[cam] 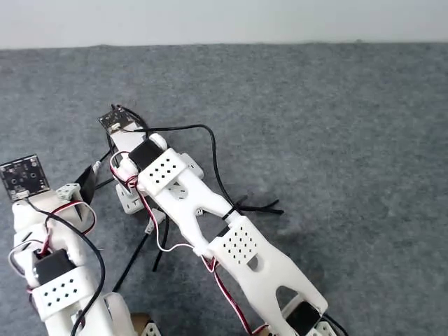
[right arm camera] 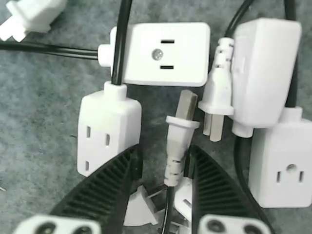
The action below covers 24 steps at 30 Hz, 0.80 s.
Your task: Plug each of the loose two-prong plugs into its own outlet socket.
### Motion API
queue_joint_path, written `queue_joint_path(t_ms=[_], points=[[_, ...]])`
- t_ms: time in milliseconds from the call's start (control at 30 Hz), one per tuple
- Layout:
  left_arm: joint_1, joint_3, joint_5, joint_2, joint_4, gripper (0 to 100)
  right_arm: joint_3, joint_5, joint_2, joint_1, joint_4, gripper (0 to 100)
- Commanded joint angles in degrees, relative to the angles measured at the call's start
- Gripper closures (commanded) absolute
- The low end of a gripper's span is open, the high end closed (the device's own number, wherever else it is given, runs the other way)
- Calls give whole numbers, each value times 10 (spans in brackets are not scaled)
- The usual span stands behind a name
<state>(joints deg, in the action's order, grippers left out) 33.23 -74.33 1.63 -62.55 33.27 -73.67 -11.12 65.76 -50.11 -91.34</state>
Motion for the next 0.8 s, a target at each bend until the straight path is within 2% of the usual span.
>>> queue_joint_path(t_ms=[0,333,500,767], points=[[0,6,-6,-7,-16,640,-26,8,-4,11,7,846],[0,6,-6,-7,-16,640,-32,9,22,26,33,855],[0,6,-6,-7,-16,640,-32,9,24,36,48,997],[0,6,-7,-7,-16,640,-33,9,22,43,48,991]])
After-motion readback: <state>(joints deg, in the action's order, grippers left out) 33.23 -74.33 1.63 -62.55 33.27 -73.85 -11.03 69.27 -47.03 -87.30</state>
